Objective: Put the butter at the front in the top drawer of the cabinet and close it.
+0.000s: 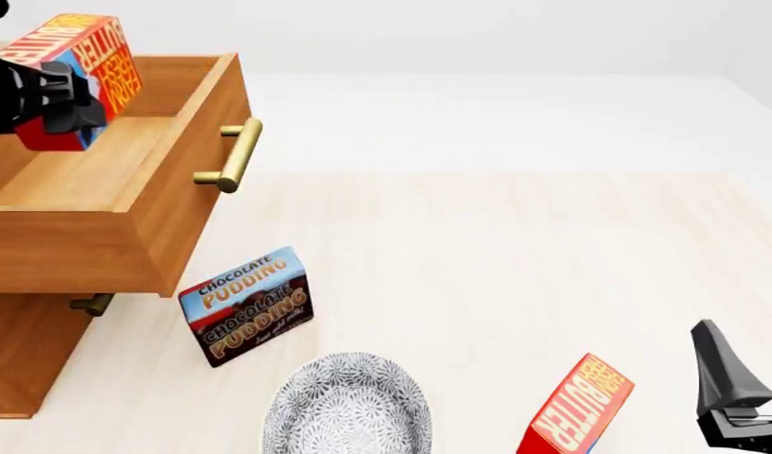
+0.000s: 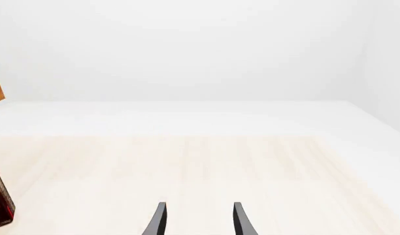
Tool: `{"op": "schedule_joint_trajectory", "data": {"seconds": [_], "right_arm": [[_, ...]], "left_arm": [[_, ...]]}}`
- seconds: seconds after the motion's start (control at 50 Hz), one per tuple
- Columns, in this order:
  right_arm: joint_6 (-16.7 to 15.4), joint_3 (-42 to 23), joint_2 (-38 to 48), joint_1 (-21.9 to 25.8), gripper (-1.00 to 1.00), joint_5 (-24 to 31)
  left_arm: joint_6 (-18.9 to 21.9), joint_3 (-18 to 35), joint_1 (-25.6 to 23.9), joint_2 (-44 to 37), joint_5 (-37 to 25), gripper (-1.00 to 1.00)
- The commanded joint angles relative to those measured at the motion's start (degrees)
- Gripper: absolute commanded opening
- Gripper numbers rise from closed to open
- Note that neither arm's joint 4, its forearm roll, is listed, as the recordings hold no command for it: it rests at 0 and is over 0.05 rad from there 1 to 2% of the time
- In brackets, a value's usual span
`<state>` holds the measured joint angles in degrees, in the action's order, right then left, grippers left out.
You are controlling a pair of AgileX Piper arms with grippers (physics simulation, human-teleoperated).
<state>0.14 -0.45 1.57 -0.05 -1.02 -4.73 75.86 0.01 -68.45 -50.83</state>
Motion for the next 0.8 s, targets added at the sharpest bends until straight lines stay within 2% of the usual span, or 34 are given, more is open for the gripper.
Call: {"op": "schedule_joint_trajectory", "data": {"seconds": [0.02, 0.48, 0.8], "right_arm": [[-0.02, 0.14, -0.14, 0.01, 1.00, -0.01], [-0.05, 0.23, 0.31, 0.01, 1.00, -0.54], [-0.05, 0.22, -0.17, 0.02, 1.00, -0.06]], "left_arm": [[0.61, -2.25, 0.04, -0.09, 4.56, -1.00], [-0.11, -7.95, 0.26, -0.94, 10.41, -1.00], [0.08, -9.64, 0.65, -1.52, 12.42, -1.00]]}}
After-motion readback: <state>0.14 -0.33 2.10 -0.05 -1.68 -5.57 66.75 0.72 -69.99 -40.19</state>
